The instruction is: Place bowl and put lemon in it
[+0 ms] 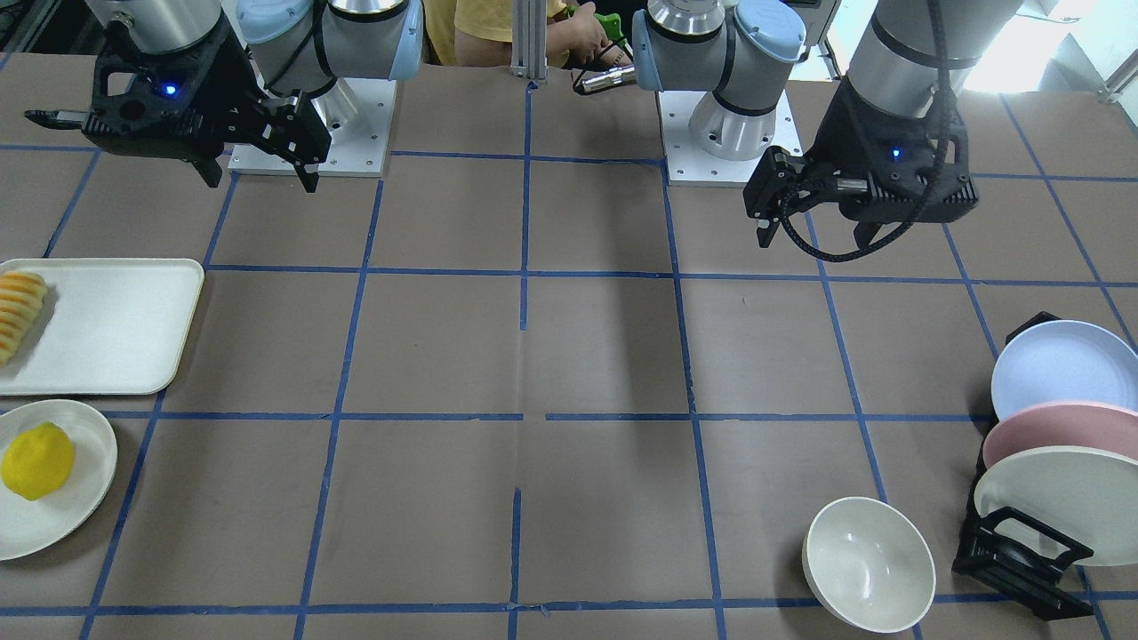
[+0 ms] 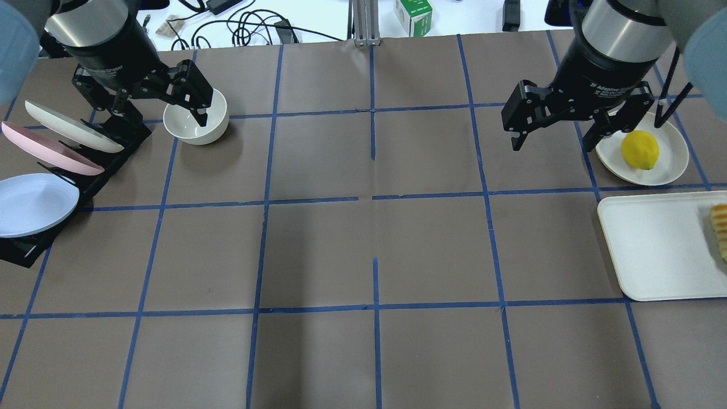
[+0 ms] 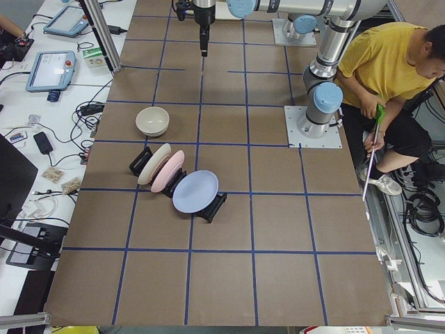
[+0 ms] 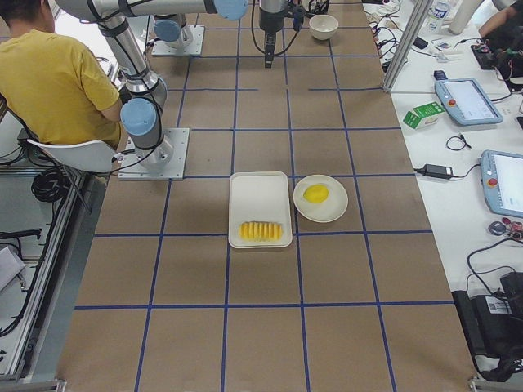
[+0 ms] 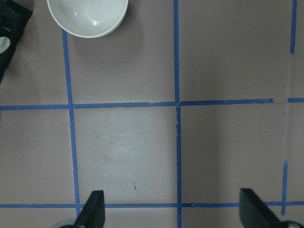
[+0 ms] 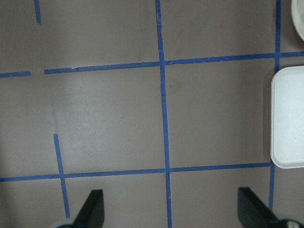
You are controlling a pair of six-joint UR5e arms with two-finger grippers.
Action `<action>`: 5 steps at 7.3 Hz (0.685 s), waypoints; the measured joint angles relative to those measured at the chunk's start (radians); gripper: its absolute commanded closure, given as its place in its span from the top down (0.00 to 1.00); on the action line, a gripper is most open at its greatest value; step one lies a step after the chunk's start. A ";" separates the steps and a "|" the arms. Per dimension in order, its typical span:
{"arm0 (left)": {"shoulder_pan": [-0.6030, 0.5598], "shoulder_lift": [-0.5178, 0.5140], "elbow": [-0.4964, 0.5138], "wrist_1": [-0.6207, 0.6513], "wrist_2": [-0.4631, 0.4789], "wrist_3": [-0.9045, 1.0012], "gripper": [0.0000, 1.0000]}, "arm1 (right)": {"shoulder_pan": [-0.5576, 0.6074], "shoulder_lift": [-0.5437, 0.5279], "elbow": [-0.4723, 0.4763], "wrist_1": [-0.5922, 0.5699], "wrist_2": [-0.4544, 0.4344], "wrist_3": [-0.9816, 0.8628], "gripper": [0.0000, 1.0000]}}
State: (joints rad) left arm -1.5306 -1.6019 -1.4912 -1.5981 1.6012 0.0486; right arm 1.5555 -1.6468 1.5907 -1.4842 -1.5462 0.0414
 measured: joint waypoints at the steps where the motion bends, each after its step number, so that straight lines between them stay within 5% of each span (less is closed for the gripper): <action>1: 0.000 0.001 0.000 -0.002 0.000 -0.001 1.00 | 0.000 0.001 0.000 -0.001 0.000 0.000 1.00; 5: 0.000 0.002 -0.008 -0.006 -0.006 0.006 1.00 | -0.013 0.013 0.000 -0.011 -0.002 -0.020 1.00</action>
State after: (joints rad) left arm -1.5310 -1.5996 -1.4993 -1.6037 1.5955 0.0545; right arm 1.5426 -1.6336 1.5911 -1.4948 -1.5486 0.0209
